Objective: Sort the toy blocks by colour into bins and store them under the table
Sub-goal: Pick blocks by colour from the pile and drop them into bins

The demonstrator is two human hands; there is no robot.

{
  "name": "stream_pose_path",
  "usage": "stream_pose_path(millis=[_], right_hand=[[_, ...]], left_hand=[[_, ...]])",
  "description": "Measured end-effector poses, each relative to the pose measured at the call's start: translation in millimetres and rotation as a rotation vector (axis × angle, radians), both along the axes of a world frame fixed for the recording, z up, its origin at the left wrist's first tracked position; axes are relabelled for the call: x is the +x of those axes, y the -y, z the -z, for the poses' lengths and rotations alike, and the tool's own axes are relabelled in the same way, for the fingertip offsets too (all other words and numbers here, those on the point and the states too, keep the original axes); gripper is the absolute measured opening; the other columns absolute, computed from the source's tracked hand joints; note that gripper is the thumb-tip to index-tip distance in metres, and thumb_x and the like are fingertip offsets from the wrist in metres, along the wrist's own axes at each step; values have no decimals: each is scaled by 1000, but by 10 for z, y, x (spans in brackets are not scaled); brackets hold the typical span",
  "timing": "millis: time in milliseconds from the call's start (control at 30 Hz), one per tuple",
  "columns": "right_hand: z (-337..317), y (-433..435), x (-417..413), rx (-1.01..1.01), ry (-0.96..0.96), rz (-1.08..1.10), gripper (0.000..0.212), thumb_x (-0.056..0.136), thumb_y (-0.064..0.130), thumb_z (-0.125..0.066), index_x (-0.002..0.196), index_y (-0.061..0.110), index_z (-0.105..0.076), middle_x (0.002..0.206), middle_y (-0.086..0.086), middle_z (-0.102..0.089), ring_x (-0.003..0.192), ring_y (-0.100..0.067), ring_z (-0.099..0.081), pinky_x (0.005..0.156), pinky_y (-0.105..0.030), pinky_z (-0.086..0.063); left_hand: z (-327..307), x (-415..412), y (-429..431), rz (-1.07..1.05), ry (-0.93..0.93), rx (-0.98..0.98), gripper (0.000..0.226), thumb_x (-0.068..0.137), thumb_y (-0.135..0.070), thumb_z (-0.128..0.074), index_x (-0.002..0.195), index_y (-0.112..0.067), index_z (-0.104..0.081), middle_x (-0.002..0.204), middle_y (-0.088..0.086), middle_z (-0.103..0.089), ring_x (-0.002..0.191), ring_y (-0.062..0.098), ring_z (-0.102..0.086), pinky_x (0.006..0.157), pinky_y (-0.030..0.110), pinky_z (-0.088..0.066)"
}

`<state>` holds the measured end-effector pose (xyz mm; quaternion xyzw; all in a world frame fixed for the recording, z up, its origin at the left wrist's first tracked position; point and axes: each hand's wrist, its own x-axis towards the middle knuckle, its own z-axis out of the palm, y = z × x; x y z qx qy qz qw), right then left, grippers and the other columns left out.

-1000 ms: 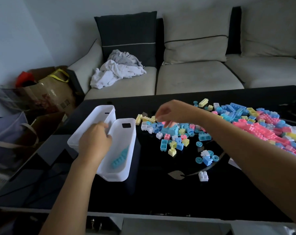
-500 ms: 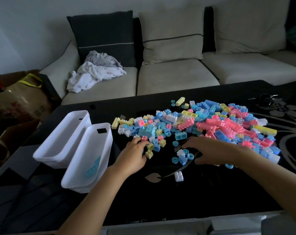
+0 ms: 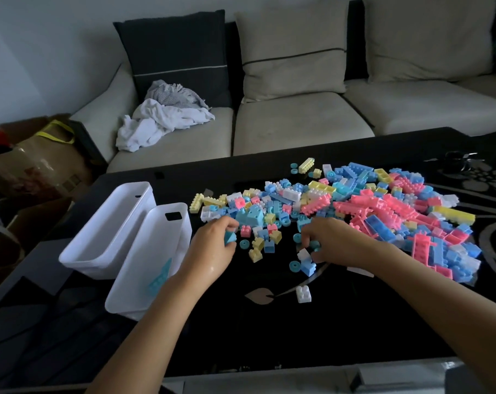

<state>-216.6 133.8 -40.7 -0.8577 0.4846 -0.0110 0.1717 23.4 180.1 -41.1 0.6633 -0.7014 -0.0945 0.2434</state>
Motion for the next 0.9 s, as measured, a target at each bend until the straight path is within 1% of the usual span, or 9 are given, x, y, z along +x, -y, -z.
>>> stream_pose_path(millis=[100, 167, 300, 433, 533, 667, 767, 833, 900], right_hand=[[-14, 21, 69, 72, -37, -44, 6, 84, 15, -62, 85, 14, -56, 90, 0, -59, 60, -4, -52, 53, -16, -37], [-24, 43, 114, 123, -22, -54, 11, 86, 11, -60, 78, 15, -53, 84, -1, -61, 52, -4, -54, 49, -14, -37], [-140, 89, 212, 96, 55, -2, 14, 86, 6, -59, 75, 15, -58, 85, -1, -64, 65, -13, -64, 62, -24, -52], [-390, 137, 592, -53, 261, 7, 1, 88, 20, -62, 87, 20, -62, 88, 6, -63, 71, -2, -60, 68, -19, -52], [-544, 74, 1125, 51, 429, -82, 10, 87, 23, -65, 95, 18, -65, 92, 5, -66, 68, -6, -63, 64, -15, -49], [-594, -45, 1785, 165, 502, -197, 11, 84, 19, -68, 94, 13, -68, 84, 2, -69, 60, -9, -67, 61, -12, -49], [-549, -107, 2077, 271, 515, -224, 16, 86, 16, -65, 100, 10, -68, 88, -2, -69, 71, -15, -69, 67, -17, -51], [-513, -121, 2170, 276, 492, -220, 20, 90, 17, -58, 107, 13, -68, 97, -5, -71, 78, -15, -69, 67, -12, -49], [-486, -94, 2173, 297, 506, -206, 24, 93, 17, -52, 111, 15, -68, 102, -5, -71, 86, -14, -69, 77, -17, -52]], left_hand=[[-189, 96, -97, -25, -25, -102, 36, 86, -6, -63, 119, -18, -60, 119, -6, -62, 106, 10, -58, 87, 16, -39], [-274, 246, -163, -76, -50, -134, 35, 83, -3, -64, 115, -17, -62, 114, -4, -64, 101, 11, -59, 85, 17, -40], [-379, 663, -298, -245, -14, -23, 29, 84, -2, -63, 108, -19, -64, 109, -3, -65, 99, 15, -59, 84, 22, -40], [-445, 896, -408, -348, 60, 242, 17, 82, -8, -67, 90, -22, -64, 103, 1, -65, 96, 19, -59, 86, 34, -50], [-536, 967, -448, -399, 72, 358, 13, 80, -9, -71, 88, -19, -67, 95, 0, -66, 95, 19, -61, 88, 35, -51], [-619, 1046, -511, -407, 12, 424, 10, 77, -11, -75, 75, -20, -70, 77, -5, -66, 77, 14, -63, 73, 29, -53], [-595, 1051, -532, -394, 37, 446, 4, 79, -20, -74, 77, -17, -73, 82, -2, -71, 79, 14, -64, 74, 27, -50], [-591, 1053, -544, -394, 58, 431, 15, 83, -27, -70, 79, -13, -73, 81, 1, -71, 80, 16, -64, 76, 28, -48], [-616, 1038, -560, -407, 64, 416, 19, 87, -30, -66, 80, -13, -70, 80, 1, -68, 82, 18, -63, 77, 29, -46]])
